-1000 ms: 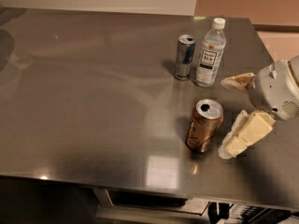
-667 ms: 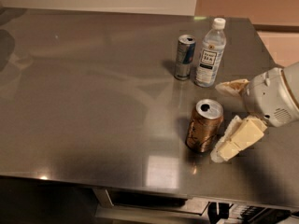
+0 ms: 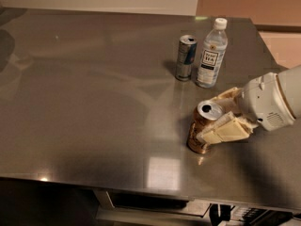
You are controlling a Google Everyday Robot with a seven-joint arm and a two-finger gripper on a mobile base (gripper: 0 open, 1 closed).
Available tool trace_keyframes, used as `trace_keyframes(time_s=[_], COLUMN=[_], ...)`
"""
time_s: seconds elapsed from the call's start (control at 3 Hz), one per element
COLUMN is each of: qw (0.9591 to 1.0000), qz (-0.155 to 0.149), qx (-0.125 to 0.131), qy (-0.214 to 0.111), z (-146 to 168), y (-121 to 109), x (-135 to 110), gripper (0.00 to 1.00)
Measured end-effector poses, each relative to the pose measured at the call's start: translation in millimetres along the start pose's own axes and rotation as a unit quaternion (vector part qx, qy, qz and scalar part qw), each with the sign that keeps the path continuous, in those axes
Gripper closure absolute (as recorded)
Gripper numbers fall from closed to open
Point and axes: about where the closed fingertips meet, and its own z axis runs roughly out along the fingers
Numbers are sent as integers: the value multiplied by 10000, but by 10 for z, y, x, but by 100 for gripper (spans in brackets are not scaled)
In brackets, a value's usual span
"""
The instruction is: Knock orange can over
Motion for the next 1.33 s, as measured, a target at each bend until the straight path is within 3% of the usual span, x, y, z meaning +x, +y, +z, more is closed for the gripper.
trace_keyframes(time_s=[0.33, 0.67, 1.0, 1.33], qw=[10000, 9987, 9892, 9674], qz=[52, -31, -220, -461], qx=[8, 61, -182, -440], qy=[13, 508, 1435, 2450], z=[-48, -200, -182, -102], y=[-23, -64, -97, -133], x=[-66, -266, -344, -255], gripper=[64, 88, 100, 100])
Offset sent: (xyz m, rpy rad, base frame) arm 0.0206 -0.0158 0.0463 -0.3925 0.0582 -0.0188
